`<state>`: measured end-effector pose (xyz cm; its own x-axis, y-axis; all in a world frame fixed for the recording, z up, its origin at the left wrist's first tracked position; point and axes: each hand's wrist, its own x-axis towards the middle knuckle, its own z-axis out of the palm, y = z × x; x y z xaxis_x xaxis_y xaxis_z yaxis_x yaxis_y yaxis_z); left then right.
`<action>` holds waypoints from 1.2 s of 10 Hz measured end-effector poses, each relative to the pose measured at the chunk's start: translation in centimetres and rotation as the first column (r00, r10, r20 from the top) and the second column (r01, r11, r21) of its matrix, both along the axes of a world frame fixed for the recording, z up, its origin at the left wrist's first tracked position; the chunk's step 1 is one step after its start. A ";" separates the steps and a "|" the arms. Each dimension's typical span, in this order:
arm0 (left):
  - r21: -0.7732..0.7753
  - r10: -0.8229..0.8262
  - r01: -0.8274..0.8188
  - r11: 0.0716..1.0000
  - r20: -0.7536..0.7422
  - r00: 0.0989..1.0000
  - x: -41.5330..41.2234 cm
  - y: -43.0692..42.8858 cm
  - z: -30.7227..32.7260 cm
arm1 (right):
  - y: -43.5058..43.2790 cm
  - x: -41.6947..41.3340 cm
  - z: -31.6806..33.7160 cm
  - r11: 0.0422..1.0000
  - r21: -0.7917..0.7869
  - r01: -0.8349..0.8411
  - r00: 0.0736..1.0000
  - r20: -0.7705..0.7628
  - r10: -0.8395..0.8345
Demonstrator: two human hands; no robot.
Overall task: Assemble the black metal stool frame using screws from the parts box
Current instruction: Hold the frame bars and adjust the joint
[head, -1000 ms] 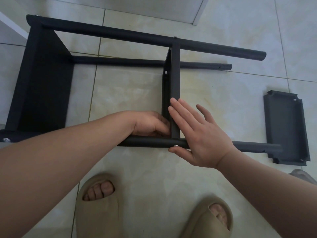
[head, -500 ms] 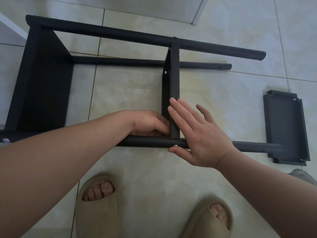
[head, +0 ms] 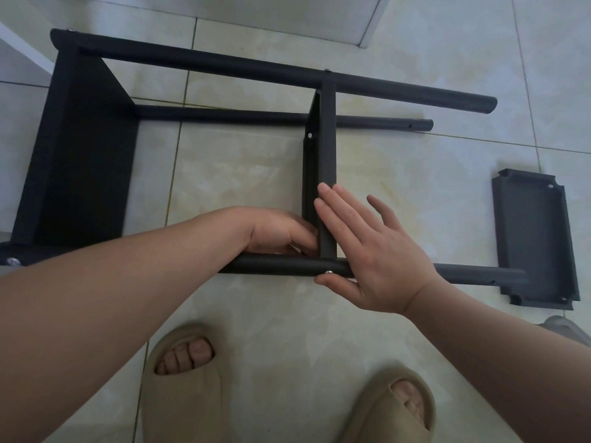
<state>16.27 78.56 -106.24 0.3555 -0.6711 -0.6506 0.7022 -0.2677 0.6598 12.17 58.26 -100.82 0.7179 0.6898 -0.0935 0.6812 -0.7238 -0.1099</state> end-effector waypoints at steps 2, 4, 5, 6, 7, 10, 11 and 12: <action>0.044 0.021 -0.022 0.999 0.033 0.999 0.0 -0.1 0.2 | -0.1 0.0 -0.1 1.000 -0.007 -0.003 1.000 0.001 0.003; -0.051 0.070 -0.073 0.996 -0.057 0.996 0.1 -0.2 0.1 | 0.0 0.0 0.0 1.000 0.001 -0.002 1.000 0.004 0.002; 0.012 0.001 -0.002 1.000 0.038 0.999 0.0 -0.1 0.0 | 0.0 0.0 0.0 1.000 0.002 -0.001 1.000 -0.001 0.001; 0.058 0.000 -0.005 0.998 0.075 0.997 0.0 0.0 0.0 | 0.0 0.0 0.1 1.000 -0.007 -0.001 1.000 -0.007 0.001; 0.030 0.050 -0.051 0.998 0.026 0.998 0.0 -0.1 0.1 | 0.0 0.0 0.1 1.000 -0.003 0.000 1.000 -0.007 0.000; -0.024 0.023 -0.023 0.999 0.010 1.000 0.0 0.0 -0.3 | 0.0 0.0 0.1 1.000 -0.009 0.000 1.000 -0.003 0.000; 0.024 0.013 -0.014 1.000 0.050 0.999 0.0 0.0 -0.2 | 0.0 0.0 0.1 1.000 -0.009 0.002 1.000 -0.004 -0.002; -0.001 0.048 -0.048 0.999 0.011 0.999 0.0 0.0 0.2 | 0.0 0.0 0.1 1.000 -0.012 -0.001 1.000 -0.004 0.001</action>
